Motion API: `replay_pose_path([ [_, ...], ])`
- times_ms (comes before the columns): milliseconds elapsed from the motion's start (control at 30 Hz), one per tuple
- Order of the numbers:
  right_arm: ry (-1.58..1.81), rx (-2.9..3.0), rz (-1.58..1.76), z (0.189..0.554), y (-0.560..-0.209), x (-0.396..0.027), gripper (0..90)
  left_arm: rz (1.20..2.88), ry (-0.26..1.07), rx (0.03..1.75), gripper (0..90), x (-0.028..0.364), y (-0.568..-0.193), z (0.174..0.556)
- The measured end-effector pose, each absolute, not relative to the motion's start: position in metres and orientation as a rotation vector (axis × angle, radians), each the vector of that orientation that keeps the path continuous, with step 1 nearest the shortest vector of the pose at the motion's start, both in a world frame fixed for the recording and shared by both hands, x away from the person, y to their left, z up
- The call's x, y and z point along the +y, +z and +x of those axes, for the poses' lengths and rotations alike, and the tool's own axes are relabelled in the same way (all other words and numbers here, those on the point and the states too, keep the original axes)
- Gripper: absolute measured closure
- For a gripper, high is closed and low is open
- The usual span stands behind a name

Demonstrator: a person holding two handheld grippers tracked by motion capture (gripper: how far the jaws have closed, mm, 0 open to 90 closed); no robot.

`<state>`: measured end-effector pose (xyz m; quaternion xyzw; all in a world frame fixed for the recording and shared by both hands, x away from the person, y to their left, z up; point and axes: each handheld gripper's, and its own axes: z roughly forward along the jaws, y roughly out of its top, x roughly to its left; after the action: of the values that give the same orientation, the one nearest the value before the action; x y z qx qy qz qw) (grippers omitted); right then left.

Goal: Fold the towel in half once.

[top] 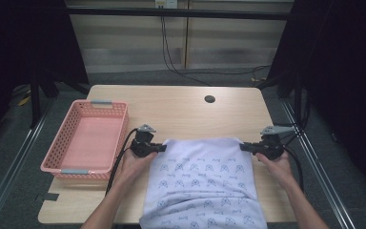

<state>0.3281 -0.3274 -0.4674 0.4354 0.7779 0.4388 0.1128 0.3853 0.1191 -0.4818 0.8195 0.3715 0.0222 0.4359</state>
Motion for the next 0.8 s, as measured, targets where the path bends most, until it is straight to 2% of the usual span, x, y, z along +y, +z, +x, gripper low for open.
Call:
replay_pose_path([
  [333, 1.415, 2.105, 1.166, 0.354, -0.379, -0.336, 87.0, 1.901, 0.266, 0.834, 86.1, 0.140, -0.384, 0.399],
  [500, 1.418, 2.061, 1.124, 0.373, -0.344, -0.331, 87.0, 1.859, 0.305, 0.821, 86.2, 0.142, -0.358, 0.415],
  [800, 1.408, 1.957, 1.121, 0.407, -0.301, -0.331, 87.1, 1.770, 0.358, 0.800, 86.2, 0.137, -0.312, 0.447],
])
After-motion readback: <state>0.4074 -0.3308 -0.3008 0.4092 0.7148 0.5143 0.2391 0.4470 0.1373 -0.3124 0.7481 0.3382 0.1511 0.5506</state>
